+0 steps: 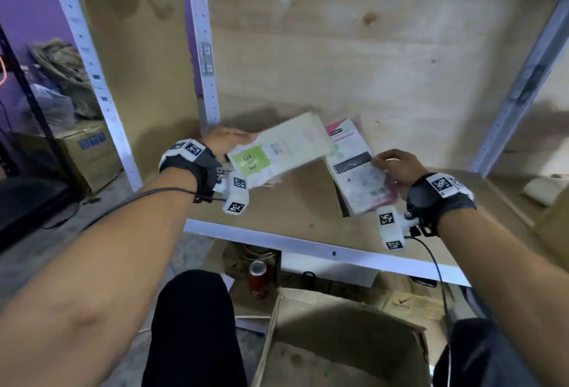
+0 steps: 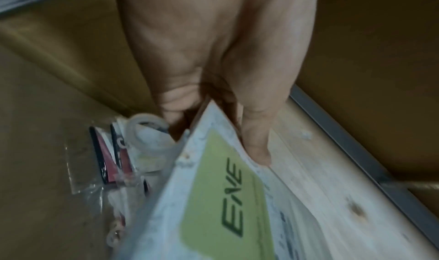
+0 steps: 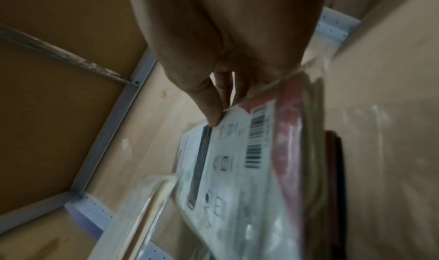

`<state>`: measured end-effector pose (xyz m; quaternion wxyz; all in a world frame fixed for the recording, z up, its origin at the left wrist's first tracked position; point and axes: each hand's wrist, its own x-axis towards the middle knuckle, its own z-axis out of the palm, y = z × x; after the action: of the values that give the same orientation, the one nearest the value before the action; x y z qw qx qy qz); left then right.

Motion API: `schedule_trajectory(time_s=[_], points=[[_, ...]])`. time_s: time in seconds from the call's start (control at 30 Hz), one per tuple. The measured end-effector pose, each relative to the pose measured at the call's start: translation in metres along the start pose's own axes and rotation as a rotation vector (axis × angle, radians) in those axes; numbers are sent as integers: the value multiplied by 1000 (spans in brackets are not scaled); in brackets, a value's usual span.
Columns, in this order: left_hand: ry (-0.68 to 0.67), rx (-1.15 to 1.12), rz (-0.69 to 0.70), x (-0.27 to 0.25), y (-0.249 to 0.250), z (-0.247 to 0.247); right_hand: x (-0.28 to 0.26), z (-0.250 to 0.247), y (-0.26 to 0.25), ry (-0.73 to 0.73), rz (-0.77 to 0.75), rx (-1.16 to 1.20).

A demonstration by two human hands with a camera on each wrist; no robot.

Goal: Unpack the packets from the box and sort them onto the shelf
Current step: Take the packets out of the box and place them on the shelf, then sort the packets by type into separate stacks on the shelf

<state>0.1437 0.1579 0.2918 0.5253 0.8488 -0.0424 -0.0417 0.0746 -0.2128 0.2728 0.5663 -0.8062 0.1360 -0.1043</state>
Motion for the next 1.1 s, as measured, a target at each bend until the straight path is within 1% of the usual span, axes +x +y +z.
schedule_trajectory(time_s=[0.03, 0.1, 0.17, 0.23, 0.3, 0.37, 0.47, 0.53, 0.6, 0.7, 0.77, 0.87, 0.97, 1.03, 1.1], points=[[37, -120, -18, 8, -8, 0, 7, 9, 0, -11, 33, 68], [136, -289, -39, 23, -23, -1, 18, 30, -2, -51, 90, 163], [239, -395, -78, 41, -37, -5, 30, 53, -5, -95, 143, 282], [307, -485, -123, 59, -50, -11, 38, 77, -9, -144, 209, 425], [312, -524, -161, 78, -63, -18, 46, 103, -16, -197, 257, 503], [312, -494, -190, 93, -75, -26, 54, 128, -22, -253, 294, 570], [363, -498, -228, 111, -92, -43, 68, 163, -30, -304, 338, 642], [385, -464, -269, 119, -101, -53, 83, 184, -31, -314, 349, 651], [398, -414, -274, 125, -107, -57, 101, 203, -27, -305, 351, 623], [457, -342, -256, 127, -112, -55, 122, 225, -18, -319, 324, 395], [474, -241, -275, 126, -117, -54, 134, 236, -11, -311, 300, 302], [486, -41, -262, 125, -123, -52, 140, 246, -5, -243, 283, 180], [436, 111, -274, 122, -120, -45, 131, 249, -10, -216, 277, 142], [390, 191, -296, 119, -115, -41, 118, 247, -13, -249, 235, 95], [329, 297, -321, 112, -105, -38, 106, 248, -15, -310, 197, 117]])
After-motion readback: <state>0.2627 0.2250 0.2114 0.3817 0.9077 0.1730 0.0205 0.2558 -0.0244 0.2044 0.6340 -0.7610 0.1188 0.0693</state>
